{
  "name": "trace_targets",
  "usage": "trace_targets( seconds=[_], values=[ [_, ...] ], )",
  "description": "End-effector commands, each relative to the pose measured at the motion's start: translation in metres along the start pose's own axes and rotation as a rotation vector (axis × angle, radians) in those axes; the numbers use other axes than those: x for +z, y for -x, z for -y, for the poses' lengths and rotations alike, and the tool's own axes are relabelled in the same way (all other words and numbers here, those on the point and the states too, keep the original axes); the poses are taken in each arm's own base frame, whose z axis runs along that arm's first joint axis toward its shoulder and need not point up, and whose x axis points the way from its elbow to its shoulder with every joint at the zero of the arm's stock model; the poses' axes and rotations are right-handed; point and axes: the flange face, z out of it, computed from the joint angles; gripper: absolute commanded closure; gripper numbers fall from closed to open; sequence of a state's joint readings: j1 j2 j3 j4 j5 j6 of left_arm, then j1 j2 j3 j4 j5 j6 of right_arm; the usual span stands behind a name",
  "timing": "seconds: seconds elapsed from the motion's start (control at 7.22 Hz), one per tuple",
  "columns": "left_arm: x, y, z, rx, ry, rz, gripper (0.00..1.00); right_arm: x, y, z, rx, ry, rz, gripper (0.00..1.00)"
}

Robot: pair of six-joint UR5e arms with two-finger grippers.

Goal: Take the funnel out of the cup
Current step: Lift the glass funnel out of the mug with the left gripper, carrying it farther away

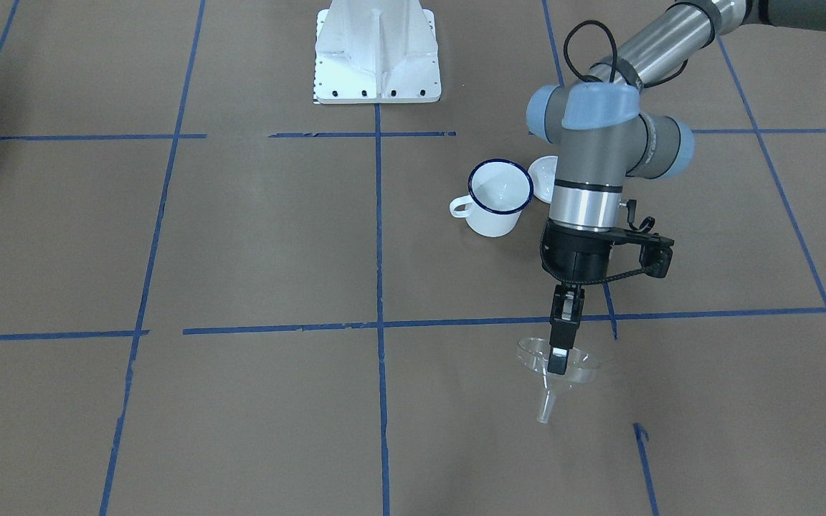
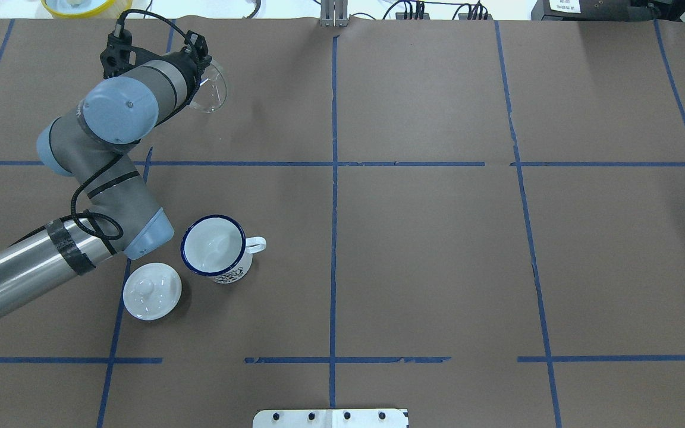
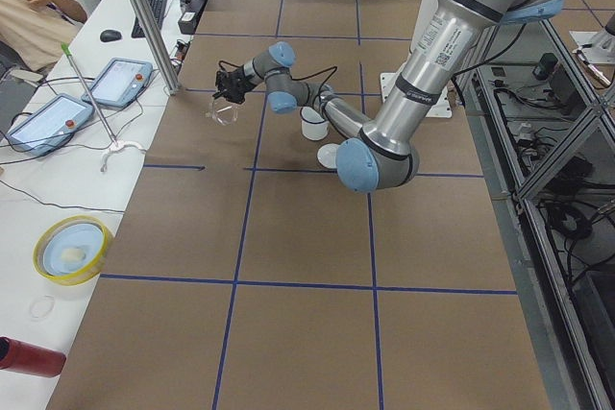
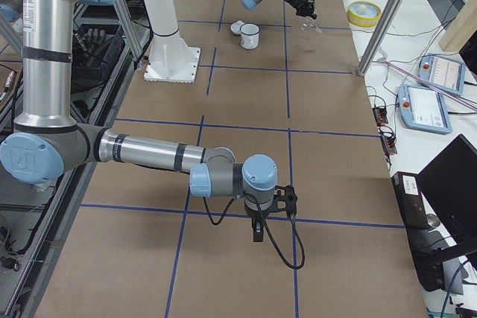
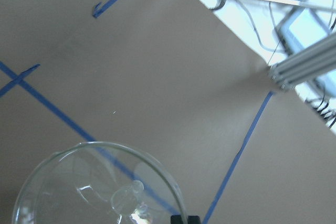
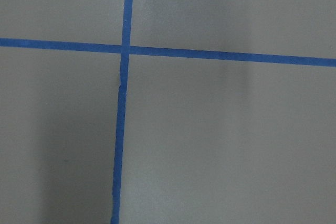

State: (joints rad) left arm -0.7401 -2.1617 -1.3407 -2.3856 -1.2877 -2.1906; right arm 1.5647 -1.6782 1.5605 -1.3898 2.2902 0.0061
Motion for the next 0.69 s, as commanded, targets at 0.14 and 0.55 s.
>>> trace_targets(
  seconds=[0.14,0.55],
  values=[
    [0.0141,0.0275,-0.0094,0.034,-0.005,0.029,0.84,-0.0004,0.0003,0.0001,-0.001,-0.001,0.000,0.00],
    [0.0127,0.0313,-0.0061,0.110,-0.005,0.032,0.13,0.0002,-0.0001,-0.0001,0.000,0.000,0.000,0.00]
  ],
)
